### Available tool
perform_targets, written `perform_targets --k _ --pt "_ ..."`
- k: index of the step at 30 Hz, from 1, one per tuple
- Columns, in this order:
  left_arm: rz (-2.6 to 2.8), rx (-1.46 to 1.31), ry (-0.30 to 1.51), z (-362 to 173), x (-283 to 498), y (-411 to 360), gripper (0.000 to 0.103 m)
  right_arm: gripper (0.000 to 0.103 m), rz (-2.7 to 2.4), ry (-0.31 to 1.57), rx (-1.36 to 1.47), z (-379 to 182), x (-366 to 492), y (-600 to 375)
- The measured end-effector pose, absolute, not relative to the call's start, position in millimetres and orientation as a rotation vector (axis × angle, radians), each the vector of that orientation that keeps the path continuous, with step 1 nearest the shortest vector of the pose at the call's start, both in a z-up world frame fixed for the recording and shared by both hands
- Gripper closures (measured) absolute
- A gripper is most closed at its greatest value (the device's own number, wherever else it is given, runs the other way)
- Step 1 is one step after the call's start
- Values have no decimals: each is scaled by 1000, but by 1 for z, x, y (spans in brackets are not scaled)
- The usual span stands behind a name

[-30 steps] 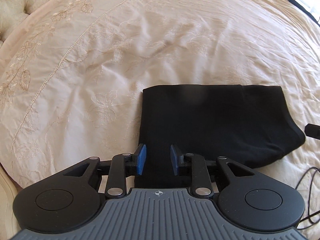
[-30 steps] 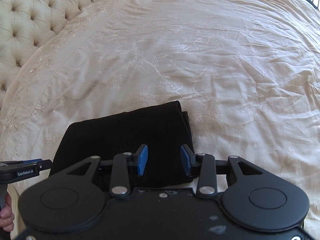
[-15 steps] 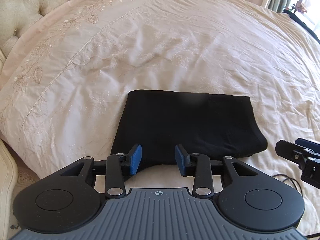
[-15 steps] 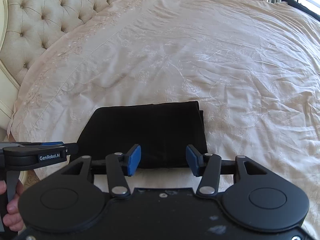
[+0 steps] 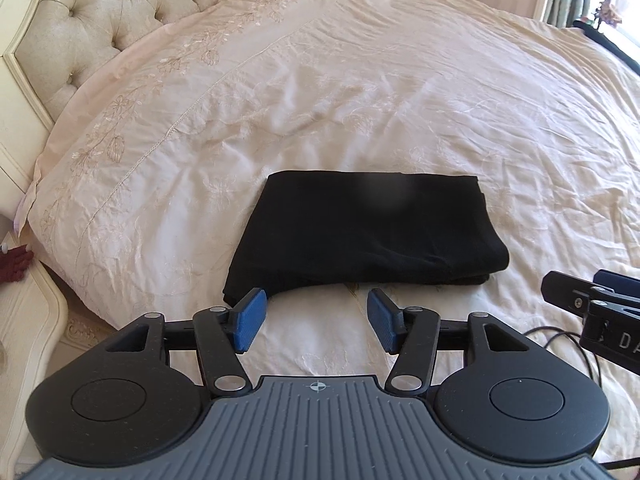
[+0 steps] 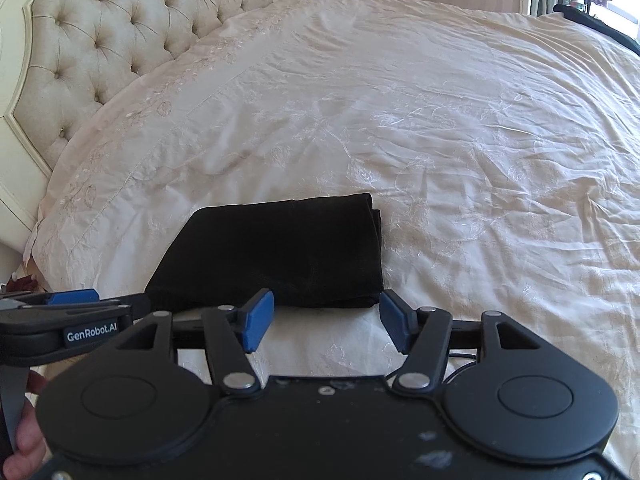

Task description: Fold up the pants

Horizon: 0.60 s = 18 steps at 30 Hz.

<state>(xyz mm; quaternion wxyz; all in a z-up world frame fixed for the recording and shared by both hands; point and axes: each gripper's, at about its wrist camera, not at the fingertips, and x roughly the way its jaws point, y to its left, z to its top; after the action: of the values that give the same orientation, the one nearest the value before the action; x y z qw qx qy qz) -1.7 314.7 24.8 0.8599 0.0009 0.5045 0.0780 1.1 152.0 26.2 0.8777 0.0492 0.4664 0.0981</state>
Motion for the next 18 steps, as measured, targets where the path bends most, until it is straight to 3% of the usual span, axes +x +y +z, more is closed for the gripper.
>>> perform_targets --k 18 --pt "167 39 1041 31 -39 286 49 36 241 925 58 39 -37 142"
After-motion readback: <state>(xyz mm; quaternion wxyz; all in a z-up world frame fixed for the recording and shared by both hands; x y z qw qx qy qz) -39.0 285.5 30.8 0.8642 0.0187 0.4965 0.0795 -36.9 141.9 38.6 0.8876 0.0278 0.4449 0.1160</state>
